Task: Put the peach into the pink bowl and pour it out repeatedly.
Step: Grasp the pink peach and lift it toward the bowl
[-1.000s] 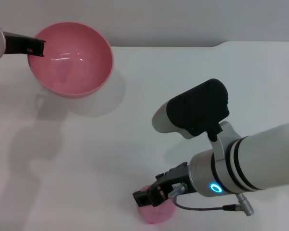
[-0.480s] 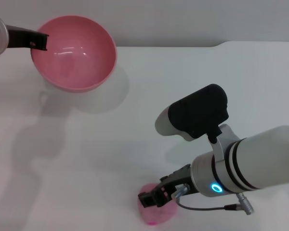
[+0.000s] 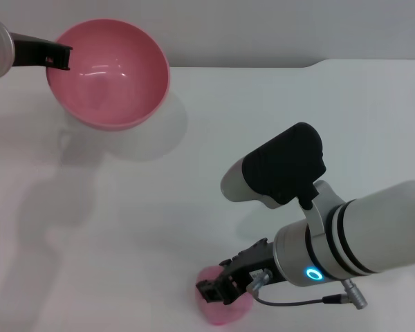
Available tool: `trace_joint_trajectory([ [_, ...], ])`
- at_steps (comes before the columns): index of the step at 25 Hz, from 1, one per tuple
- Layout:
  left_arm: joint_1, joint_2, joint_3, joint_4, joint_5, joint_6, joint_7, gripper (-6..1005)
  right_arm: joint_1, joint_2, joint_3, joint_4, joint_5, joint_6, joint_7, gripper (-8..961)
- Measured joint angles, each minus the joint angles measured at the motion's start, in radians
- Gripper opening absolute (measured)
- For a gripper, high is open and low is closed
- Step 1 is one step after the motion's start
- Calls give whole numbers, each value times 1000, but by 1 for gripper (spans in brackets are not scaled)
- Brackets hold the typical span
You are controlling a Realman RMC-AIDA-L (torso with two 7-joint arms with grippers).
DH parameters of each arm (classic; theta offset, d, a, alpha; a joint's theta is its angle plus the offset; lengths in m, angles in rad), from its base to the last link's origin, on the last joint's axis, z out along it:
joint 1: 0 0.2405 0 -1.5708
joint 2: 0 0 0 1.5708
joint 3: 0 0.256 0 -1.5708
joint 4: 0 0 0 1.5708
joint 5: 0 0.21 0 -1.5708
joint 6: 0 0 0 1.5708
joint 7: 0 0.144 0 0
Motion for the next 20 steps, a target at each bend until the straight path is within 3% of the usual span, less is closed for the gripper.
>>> trace_joint_trajectory([
  [11,7,0,20,-6,0,8,0,45,-14,-2,22,27,1,-4,-24,406],
  [20,14,0,35,-2,0,11,1,45,-16,-3,61,92,-12,-4,-32,387],
])
